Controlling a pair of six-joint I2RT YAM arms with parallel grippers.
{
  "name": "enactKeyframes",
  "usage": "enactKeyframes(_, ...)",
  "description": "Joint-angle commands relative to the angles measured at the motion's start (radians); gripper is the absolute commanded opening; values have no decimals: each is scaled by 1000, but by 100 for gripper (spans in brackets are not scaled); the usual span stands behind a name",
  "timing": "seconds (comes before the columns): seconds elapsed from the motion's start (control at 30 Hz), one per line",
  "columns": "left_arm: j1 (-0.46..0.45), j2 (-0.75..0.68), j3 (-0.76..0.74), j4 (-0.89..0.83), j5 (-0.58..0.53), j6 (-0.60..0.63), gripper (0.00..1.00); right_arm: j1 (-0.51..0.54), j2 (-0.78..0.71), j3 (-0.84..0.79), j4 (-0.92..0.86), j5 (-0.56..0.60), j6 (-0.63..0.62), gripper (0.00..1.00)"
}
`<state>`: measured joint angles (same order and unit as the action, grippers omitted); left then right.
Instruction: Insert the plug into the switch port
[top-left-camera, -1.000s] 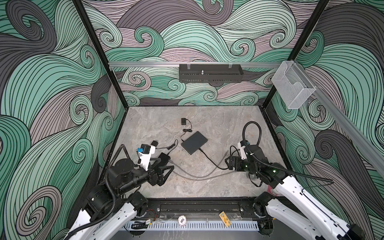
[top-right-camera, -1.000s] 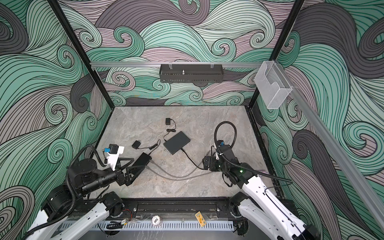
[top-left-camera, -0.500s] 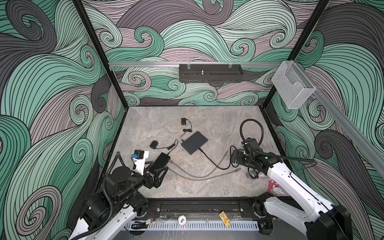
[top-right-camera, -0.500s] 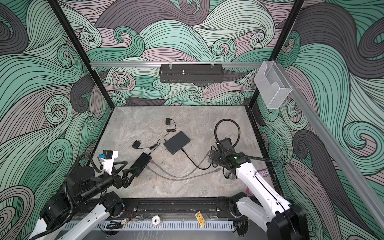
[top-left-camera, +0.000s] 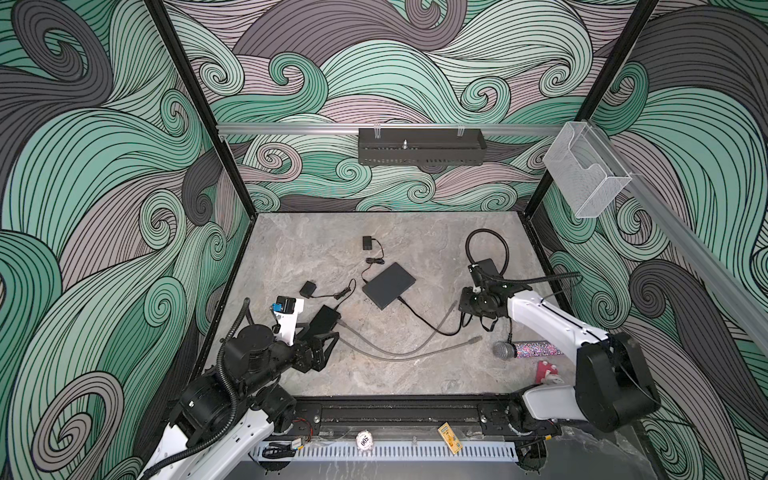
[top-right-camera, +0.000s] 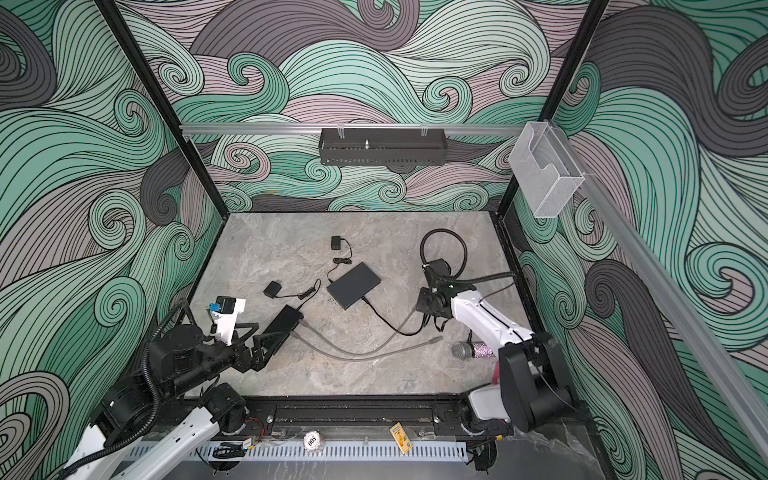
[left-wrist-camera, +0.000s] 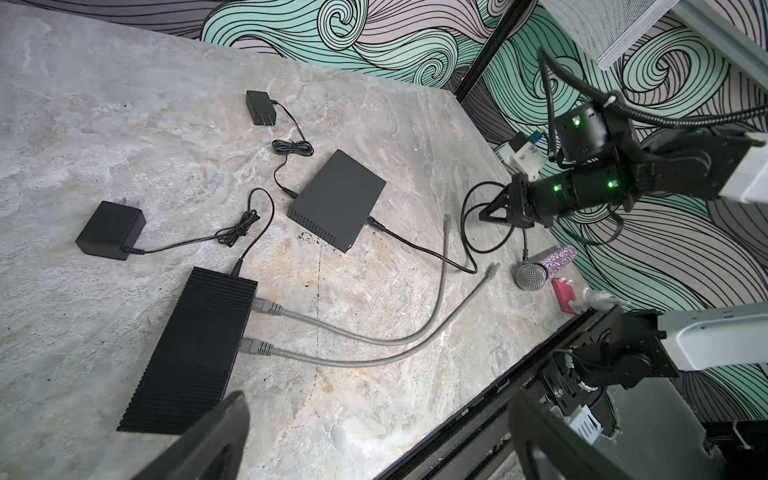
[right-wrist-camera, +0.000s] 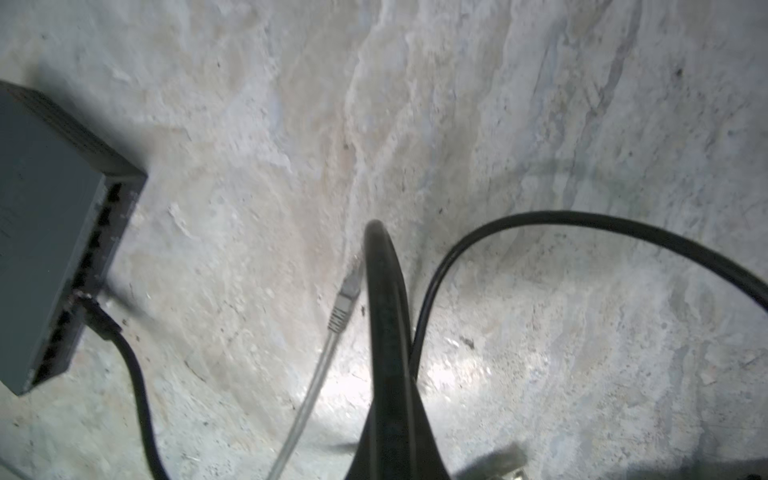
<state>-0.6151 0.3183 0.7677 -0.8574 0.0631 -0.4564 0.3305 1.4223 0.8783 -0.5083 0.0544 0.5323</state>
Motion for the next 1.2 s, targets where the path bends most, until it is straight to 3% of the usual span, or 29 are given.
enactKeyframes(0.0, 8, -19, 4, -29, -22, -18, 99, -5, 23, 103, -8, 53, -53, 0)
enactKeyframes(0.23, 8, -56, -2, -23, -28, -21, 99, -4, 102, 268, 24, 74, -173, 0)
enactKeyframes(0.8, 11, 67, -7, -2, 73, -3, 99, 14, 437, 692, 134, -72, -337, 0)
enactKeyframes(1.0, 11, 87, -3, -8, 73, -4, 99, -36, 510, 667, 142, -29, -324, 0)
enactKeyframes(1.07, 12, 78, -5, -7, 67, -6, 99, -62, 489, 602, 203, -47, -327, 32)
enactKeyframes(1.17, 12, 72, -5, 1, 82, 2, 99, -101, 428, 559, 203, -119, -319, 44)
